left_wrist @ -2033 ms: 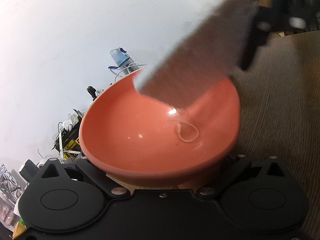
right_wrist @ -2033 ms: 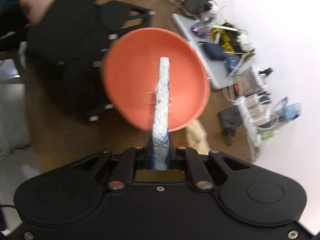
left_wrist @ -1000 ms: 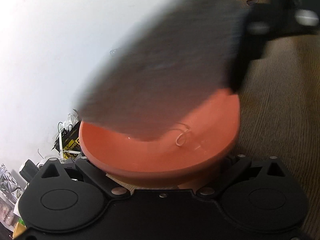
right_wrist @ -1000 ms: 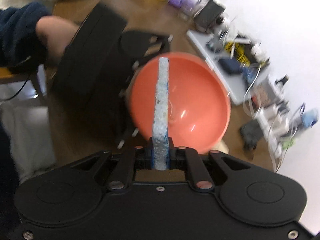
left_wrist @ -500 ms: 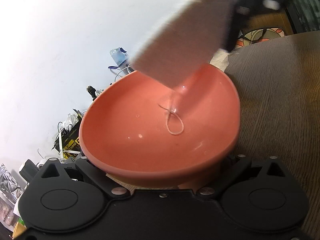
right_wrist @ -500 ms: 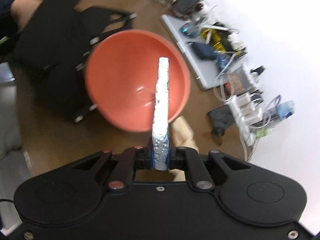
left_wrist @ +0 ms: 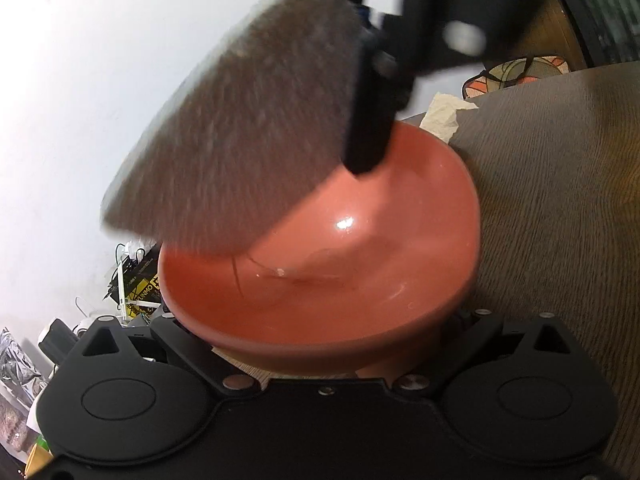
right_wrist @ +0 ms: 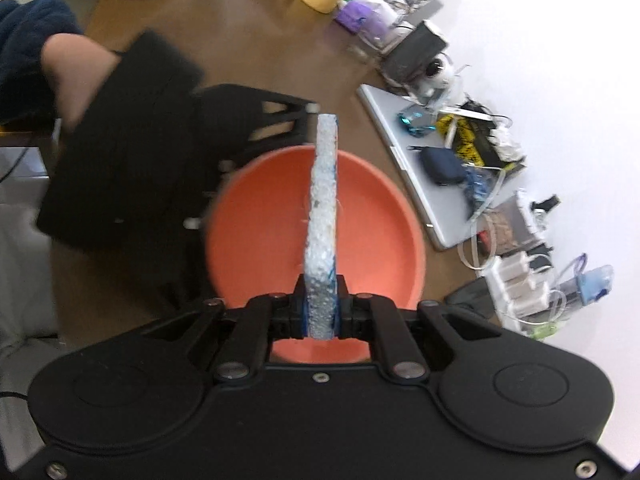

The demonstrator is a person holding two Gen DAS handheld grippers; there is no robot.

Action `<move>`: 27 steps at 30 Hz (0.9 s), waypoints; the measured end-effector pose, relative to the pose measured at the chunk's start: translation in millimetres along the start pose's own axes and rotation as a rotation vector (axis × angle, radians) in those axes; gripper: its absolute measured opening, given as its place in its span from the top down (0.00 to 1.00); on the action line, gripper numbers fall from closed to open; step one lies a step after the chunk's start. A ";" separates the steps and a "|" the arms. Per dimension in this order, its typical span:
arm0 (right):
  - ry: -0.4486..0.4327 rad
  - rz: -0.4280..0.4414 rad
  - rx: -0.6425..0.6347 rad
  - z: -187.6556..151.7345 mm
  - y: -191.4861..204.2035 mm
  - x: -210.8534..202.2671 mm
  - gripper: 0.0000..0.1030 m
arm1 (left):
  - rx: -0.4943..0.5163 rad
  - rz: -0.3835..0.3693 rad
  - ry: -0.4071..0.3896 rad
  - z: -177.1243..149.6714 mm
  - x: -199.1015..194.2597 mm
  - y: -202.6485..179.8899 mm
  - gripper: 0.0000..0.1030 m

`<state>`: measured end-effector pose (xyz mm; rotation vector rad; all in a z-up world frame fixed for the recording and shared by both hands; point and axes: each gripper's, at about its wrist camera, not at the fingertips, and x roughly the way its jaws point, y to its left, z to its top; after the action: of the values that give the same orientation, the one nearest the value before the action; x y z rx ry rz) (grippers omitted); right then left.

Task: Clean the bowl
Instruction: 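Wipe the sponge around the bowl interior with the right gripper while the left gripper holds it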

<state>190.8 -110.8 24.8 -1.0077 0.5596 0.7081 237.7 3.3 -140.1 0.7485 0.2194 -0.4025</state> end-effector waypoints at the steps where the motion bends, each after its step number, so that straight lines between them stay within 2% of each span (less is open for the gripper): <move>1: 0.007 -0.013 0.001 -0.2 -5.4 -0.6 0.89 | 0.000 0.000 0.000 0.6 -0.7 -0.1 0.03; 5: 0.065 -0.065 0.013 -9.2 -24.2 -3.1 0.89 | -0.001 0.000 0.000 1.7 -5.6 -6.0 0.03; 8: 0.121 -0.060 0.011 -23.4 -20.8 -7.1 0.89 | -0.001 -0.001 0.000 3.2 -11.9 -14.1 0.03; 13: 0.160 0.013 0.022 -35.6 -5.0 -15.0 0.89 | -0.001 -0.002 0.000 4.7 -19.1 -25.2 0.03; 16: 0.136 0.096 0.029 -34.2 10.3 -17.1 0.89 | -0.001 -0.002 0.000 3.4 -17.2 -25.8 0.03; 17: 0.125 0.094 0.024 -31.7 12.4 -16.8 0.89 | -0.001 -0.002 0.000 3.1 -16.9 -25.4 0.03; 19: 0.064 0.070 -0.004 -21.6 17.8 -23.2 0.89 | -0.001 -0.002 0.000 2.4 -16.3 -24.6 0.03; 22: 0.009 -0.001 0.001 -9.1 2.6 -33.7 0.89 | -0.001 -0.001 0.000 1.6 -15.6 -23.4 0.03; 24: -0.006 -0.103 -0.006 -2.9 -17.6 -36.1 0.89 | -0.001 -0.001 -0.001 1.4 -15.5 -22.8 0.03; 27: 0.017 -0.145 -0.006 1.3 -35.9 -22.7 0.89 | -0.001 -0.001 -0.001 1.8 -15.9 -21.6 0.03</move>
<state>203.2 -128.3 61.5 -1.0492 0.4945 0.5735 214.1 -7.8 -146.8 0.7472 0.2191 -0.4037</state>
